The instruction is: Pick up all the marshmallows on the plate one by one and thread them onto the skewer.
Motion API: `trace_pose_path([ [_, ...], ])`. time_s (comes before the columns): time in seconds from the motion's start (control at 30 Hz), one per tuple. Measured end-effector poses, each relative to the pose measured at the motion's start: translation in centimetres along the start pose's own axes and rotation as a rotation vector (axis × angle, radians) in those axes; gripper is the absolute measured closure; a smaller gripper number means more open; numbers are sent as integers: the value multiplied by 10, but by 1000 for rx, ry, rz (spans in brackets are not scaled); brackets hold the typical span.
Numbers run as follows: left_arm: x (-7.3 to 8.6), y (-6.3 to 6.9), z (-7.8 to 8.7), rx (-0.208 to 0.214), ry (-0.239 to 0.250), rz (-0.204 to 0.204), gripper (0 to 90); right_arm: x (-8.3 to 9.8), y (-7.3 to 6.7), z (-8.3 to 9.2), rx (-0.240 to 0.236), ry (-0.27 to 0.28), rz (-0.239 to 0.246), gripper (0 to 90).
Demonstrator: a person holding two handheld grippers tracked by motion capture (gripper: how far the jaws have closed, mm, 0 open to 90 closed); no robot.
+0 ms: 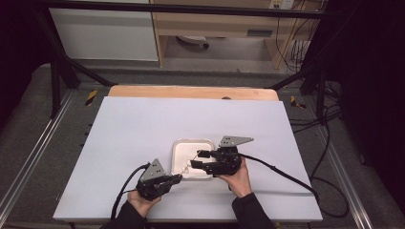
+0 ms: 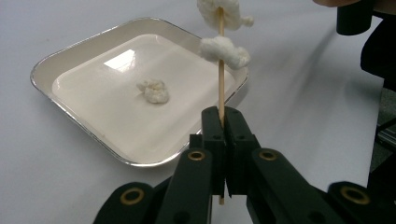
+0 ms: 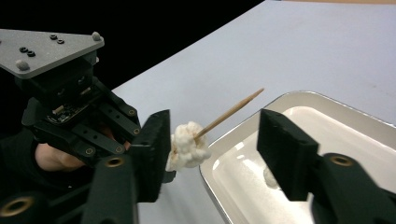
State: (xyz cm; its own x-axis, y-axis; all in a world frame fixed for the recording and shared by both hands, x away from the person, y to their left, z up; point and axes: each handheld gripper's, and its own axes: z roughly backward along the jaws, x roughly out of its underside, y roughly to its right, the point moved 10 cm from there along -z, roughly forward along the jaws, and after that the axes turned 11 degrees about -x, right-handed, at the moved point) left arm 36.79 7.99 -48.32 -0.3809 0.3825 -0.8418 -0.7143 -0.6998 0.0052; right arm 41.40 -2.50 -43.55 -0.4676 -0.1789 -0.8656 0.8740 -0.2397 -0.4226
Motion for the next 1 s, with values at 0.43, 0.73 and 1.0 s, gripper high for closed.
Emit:
trace_pose_path([
  [0.43, 1, -10, 5, -8, -6, 35, 886, 7, 20, 21, 149, -42, 53, 151],
  [0.73, 1, -15, 8, -8, -26, 35, 886, 19, 38, 38, 266, -120, 76, 34],
  [1.0, 1, -22, 15, -17, -34, 33, 885, 20, 42, 35, 278, -130, 71, 17],
])
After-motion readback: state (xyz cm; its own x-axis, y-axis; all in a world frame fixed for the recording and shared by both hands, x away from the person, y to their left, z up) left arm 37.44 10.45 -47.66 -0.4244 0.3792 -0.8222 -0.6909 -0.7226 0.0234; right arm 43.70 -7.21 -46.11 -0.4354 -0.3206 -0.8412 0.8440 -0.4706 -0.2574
